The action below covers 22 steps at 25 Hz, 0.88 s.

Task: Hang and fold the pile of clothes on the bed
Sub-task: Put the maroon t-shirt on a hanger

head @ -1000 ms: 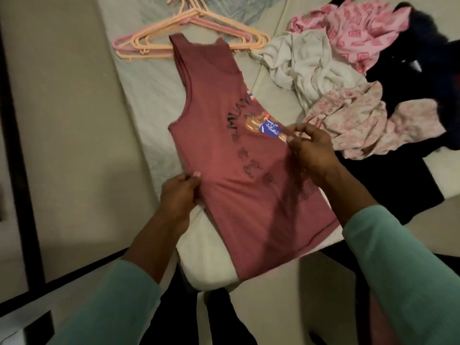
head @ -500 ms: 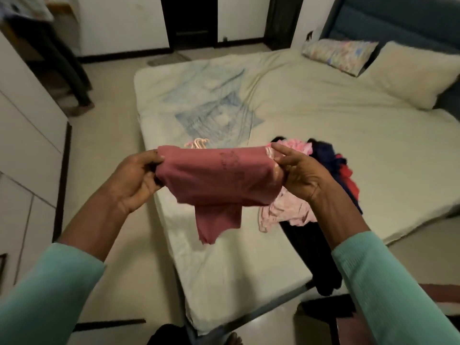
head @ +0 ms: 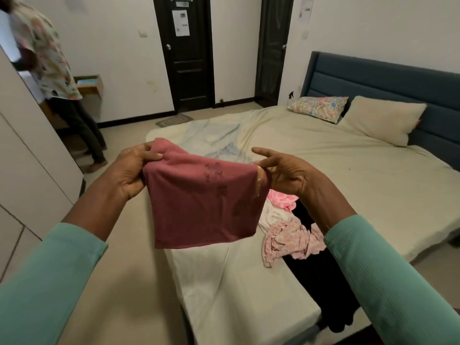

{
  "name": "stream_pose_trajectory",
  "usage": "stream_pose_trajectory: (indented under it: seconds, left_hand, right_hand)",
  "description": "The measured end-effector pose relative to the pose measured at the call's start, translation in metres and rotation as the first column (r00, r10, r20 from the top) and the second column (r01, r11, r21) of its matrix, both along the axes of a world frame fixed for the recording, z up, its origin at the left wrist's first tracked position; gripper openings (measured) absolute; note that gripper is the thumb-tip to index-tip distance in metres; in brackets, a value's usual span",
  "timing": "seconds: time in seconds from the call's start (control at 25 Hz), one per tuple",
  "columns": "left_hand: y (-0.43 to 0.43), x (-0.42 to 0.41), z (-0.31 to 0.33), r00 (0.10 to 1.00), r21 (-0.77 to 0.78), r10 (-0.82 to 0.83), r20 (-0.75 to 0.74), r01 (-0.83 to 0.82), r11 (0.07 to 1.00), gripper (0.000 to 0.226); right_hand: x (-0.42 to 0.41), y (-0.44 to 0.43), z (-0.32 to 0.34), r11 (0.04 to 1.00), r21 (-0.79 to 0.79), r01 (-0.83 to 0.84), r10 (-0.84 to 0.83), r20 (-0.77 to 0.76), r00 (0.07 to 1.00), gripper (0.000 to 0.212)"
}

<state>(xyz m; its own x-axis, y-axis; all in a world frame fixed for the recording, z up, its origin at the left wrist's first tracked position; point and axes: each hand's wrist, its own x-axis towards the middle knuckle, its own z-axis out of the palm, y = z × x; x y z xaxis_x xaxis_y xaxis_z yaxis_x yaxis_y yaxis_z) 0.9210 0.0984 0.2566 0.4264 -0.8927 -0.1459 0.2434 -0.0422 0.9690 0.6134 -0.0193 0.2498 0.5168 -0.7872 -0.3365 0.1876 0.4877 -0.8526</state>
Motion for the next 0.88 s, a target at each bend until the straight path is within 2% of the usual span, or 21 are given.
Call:
stream_pose_trajectory:
  seconds: [0.12, 0.24, 0.32, 0.44, 0.56, 0.68, 0.8, 0.88]
  left_hand:
    - [0.003, 0.005, 0.010, 0.995, 0.001, 0.011, 0.095, -0.011, 1.000, 0.051]
    - [0.009, 0.003, 0.014, 0.993, -0.010, 0.065, 0.097, -0.064, 0.998, 0.051]
    - [0.012, 0.004, 0.014, 0.988, -0.014, 0.096, 0.123, -0.095, 0.995, 0.049]
    - [0.014, 0.007, 0.010, 0.975, -0.013, 0.104, 0.198, -0.104, 0.995, 0.045]
    - [0.015, 0.007, 0.003, 0.964, -0.012, 0.103, 0.244, -0.103, 0.995, 0.043]
    - [0.014, 0.009, 0.000, 0.971, -0.014, 0.119, 0.207, -0.118, 0.993, 0.039]
    - [0.015, 0.007, -0.001, 0.977, -0.035, 0.110, 0.182, -0.106, 0.994, 0.023]
    - [0.013, 0.005, -0.003, 0.970, -0.053, 0.099, 0.221, -0.089, 0.995, 0.018]
  right_hand:
    - [0.008, 0.010, -0.007, 0.998, 0.062, -0.019, 0.019, -0.006, 1.000, 0.036]
    - [0.015, 0.016, -0.012, 0.997, 0.068, 0.045, -0.043, -0.043, 0.998, 0.022]
    - [0.016, 0.016, -0.015, 0.994, 0.051, 0.095, -0.093, -0.035, 0.995, 0.028]
    - [0.015, 0.018, -0.014, 0.997, 0.061, 0.057, -0.057, 0.002, 0.998, 0.039]
    - [0.016, 0.023, -0.014, 0.994, 0.104, 0.031, -0.035, 0.039, 0.999, 0.036]
    - [0.014, 0.022, -0.018, 0.987, 0.156, 0.047, -0.063, 0.096, 0.993, 0.029]
    - [0.014, 0.024, -0.030, 0.986, 0.159, 0.057, -0.061, 0.022, 0.998, 0.013]
    - [0.021, 0.029, -0.047, 0.995, 0.101, 0.017, -0.002, -0.140, 0.990, 0.003]
